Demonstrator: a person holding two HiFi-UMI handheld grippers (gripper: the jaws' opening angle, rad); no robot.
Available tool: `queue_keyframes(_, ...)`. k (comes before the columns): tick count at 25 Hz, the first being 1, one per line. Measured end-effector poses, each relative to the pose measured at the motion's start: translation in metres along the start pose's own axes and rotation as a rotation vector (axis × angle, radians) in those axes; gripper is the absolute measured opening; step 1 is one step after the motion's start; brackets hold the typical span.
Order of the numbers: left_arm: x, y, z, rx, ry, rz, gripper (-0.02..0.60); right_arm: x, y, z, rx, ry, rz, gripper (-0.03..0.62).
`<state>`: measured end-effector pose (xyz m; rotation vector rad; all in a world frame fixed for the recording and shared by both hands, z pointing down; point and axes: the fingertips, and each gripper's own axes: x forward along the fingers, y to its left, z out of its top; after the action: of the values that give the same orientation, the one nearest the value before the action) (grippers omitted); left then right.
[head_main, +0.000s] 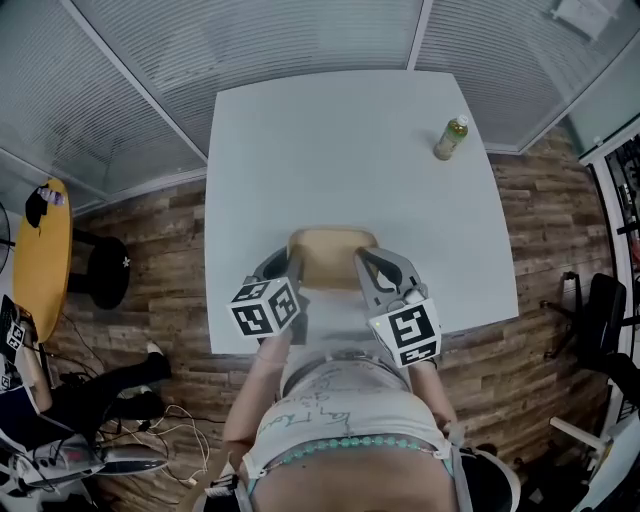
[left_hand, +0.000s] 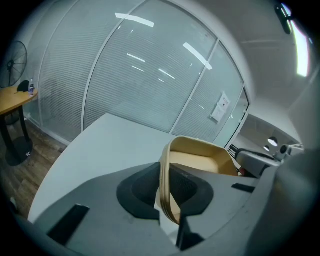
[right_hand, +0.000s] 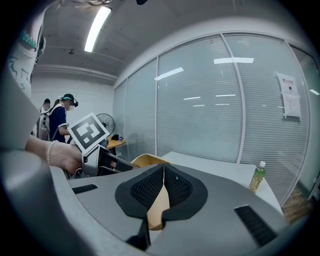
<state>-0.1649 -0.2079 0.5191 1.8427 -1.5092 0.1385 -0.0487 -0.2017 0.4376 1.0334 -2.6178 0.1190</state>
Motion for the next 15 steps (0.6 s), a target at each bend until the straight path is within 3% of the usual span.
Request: queue_keyframes(15, 0.0039, -0.0070, -0.0073, 0.002, 0.006, -0.011, 0.028, -0.0033, -0.0041, -0.0008, -0.006, 0.006, 0.000, 0.002)
